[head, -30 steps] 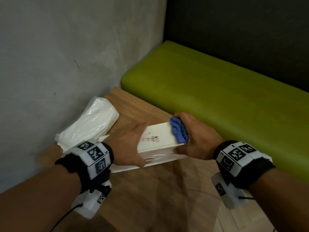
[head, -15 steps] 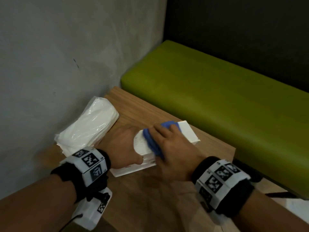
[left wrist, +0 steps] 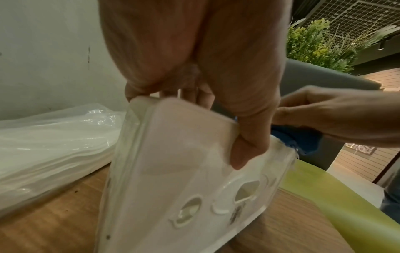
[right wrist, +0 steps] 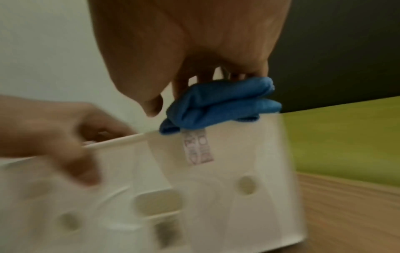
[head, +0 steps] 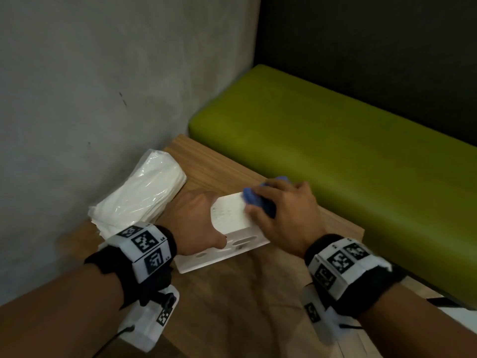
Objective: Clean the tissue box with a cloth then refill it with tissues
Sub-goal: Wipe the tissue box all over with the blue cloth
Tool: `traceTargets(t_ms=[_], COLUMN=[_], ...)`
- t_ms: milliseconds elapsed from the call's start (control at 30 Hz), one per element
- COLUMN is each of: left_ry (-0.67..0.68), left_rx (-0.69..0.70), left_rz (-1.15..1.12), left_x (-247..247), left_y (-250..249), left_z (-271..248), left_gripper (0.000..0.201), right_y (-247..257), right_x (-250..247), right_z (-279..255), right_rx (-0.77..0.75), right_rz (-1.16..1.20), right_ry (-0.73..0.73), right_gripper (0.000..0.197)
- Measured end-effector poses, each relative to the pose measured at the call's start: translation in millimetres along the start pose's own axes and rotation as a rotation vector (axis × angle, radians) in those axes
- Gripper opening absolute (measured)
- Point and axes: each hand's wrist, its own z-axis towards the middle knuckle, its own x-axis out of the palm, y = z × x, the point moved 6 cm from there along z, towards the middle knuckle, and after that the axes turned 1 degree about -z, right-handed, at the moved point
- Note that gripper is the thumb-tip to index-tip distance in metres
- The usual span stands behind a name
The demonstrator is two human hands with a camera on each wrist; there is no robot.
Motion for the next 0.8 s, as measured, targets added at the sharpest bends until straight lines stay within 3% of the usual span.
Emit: traceTargets(t_ms=[67, 133, 233, 367, 567, 800], left_ry=[-0.014, -0.004, 0.006, 0.004, -0.004, -0.001], left_rx=[0.027, 0.027, 0.001, 0.017, 0.012, -0.011], left_rz=[-0.025, -0.045, -0.008, -0.015, -0.032, -0.054], left_x=[-0.8, 1.4, 1.7, 4.0, 3.6, 11.4], left_y=[-2.7, 0.0, 6.6, 3.7, -6.4, -4.0], left_z=[0.2, -1.4, -6.3, -6.2, 0.6, 2.8], left_gripper=[0.048, 0.044, 0.048, 0.048, 0.057, 0.055], right_y=[32.6, 38.5, -1.1, -47.9, 26.7, -33.1], right_x=[2.1, 1.3, -1.7, -8.3, 11.9, 9.0], right_z=[-7.6, -11.2, -6.9, 1.3, -10.4, 12.0], right_rx=[-0.169, -0.227, -0.099, 0.173, -0.158, 0.075], right_rz=[0.099, 0.182, 0.162, 0.123, 0.191, 0.092], right_ry=[-0.012, -0.056, -0.172, -0.198, -0.077, -0.150], right_gripper=[0.034, 0.026, 0.022, 0.019, 0.022, 0.024])
